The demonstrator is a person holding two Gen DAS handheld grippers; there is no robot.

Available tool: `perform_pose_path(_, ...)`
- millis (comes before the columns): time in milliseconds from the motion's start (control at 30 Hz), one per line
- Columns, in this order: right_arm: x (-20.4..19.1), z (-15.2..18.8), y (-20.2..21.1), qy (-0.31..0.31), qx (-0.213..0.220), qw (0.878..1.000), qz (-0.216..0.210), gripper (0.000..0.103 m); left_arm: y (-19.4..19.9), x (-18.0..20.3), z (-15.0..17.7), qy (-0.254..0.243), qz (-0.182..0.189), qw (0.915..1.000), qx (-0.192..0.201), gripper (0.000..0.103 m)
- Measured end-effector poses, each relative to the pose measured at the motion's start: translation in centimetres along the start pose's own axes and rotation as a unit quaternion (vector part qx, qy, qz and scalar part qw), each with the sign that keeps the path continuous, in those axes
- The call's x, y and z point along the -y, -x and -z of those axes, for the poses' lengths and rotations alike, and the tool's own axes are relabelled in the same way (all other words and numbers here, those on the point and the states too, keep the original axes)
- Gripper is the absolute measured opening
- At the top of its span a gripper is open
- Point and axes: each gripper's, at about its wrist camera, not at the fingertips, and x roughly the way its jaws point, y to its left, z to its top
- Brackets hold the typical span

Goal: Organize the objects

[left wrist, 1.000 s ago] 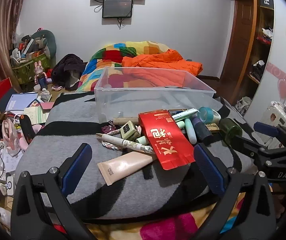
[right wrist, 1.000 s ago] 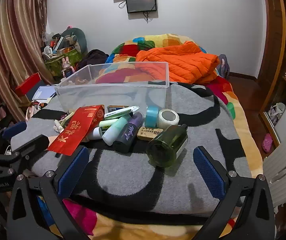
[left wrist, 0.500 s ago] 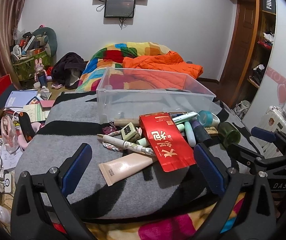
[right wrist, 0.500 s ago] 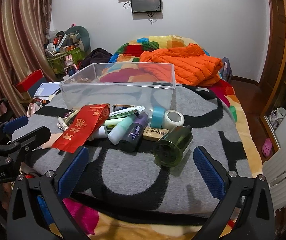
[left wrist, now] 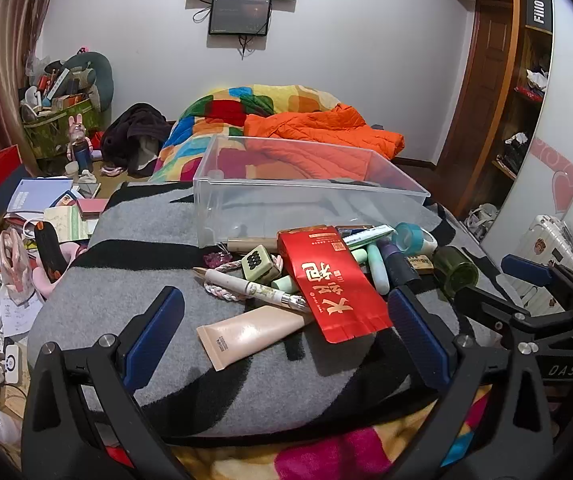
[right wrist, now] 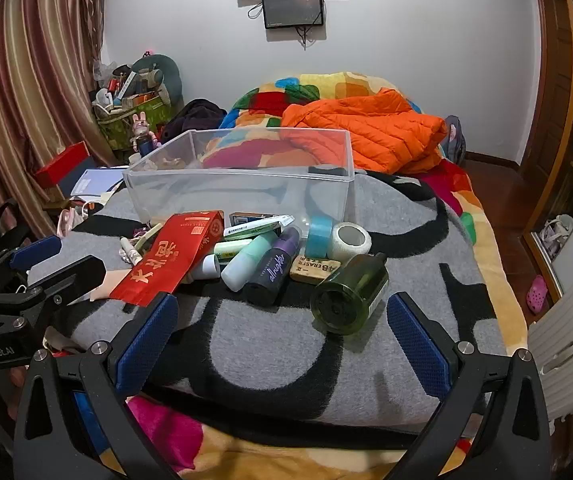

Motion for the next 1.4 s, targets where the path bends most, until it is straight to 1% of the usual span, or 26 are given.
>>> perform_pose_path(200,0.1,-0.1,0.1,-0.005,0.005,1.000,0.005,0.103,0.2,-0.2,0.0,0.002,-0.001,1.0000,0.004,0.103)
perform_pose_path(767,0.5,0.0,0.1,-0.014,0.003,1.000,-0.001,0.103,-0.1,-0.3,0.4,0.005,0.008,1.0000,0.002,0.103)
perform_pose_path(1167,0.5,0.1,-0.1,-0.015,0.002,1.000,-0.006,0.103,-0.8,-0.3,0.7,0.010,0.025,0.9996,-0.010,0.103)
perform_pose_path(1333,1.0,0.0,-0.5,-0.013,-0.002,1.000,-0.007,0.103,-0.9,0.0,0.5,0.003,0.017,0.9998,-0.002,0.103)
perform_pose_path(1400,1.3,-0.1,-0.5,-0.010,0.001,1.000,-0.001,0.103,-1.0,0.0,0.2,0.001,0.016,0.9999,0.001,0.103)
